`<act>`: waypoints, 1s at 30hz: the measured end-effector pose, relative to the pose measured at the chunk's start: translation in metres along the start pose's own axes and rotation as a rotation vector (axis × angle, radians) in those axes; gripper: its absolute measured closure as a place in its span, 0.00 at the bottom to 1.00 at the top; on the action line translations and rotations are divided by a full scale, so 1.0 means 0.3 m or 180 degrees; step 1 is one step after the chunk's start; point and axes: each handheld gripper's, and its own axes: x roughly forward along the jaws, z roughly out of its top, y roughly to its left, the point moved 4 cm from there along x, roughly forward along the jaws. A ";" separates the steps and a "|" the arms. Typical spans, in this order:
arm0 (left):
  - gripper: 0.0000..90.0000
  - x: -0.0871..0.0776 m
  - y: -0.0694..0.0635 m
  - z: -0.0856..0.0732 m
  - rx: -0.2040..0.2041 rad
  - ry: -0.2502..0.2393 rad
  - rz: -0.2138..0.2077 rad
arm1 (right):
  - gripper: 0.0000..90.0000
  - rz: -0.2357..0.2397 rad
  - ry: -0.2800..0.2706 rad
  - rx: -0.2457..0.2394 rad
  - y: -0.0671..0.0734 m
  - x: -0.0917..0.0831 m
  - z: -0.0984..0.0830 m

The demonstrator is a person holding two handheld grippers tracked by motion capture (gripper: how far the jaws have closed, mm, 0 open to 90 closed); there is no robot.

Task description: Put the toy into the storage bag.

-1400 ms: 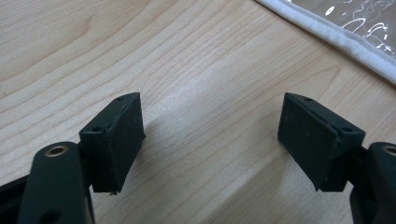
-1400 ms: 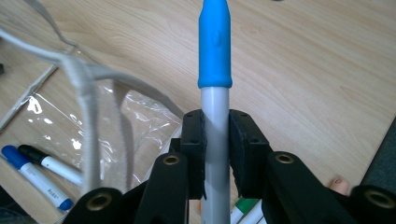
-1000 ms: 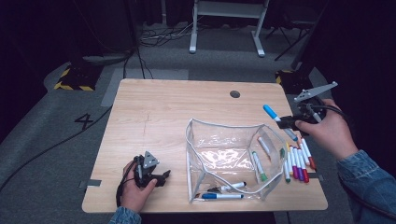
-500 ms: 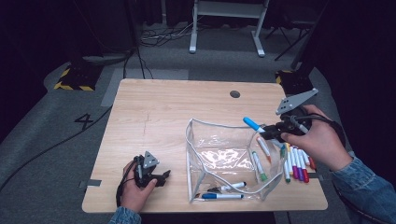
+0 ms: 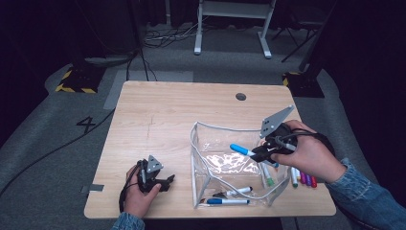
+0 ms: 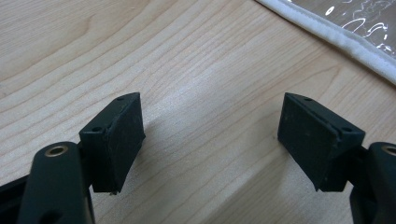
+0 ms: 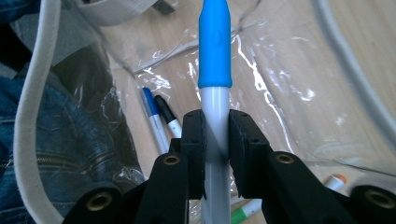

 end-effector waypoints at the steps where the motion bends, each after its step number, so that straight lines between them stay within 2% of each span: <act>1: 0.25 0.000 0.000 0.000 0.0000 -0.0002 -0.0001 | 0.85 0.0036 0.0033 -0.0047 0.006 0.010 0.002; 11: 0.25 0.000 0.000 0.000 0.0000 0.0001 0.0000 | 0.85 0.0305 0.0399 -0.0337 0.065 0.105 0.009; 18: 0.26 0.001 0.000 0.000 -0.0001 -0.0006 -0.0002 | 0.85 0.0400 0.0725 -0.0596 0.094 0.178 0.022; 22: 0.25 0.000 0.000 0.000 -0.0001 -0.0005 -0.0002 | 0.85 0.0464 0.0880 -0.0682 0.106 0.214 0.028; 30: 0.25 0.000 0.000 0.000 -0.0001 -0.0003 0.0000 | 0.85 0.0592 0.1148 -0.0737 0.119 0.303 0.036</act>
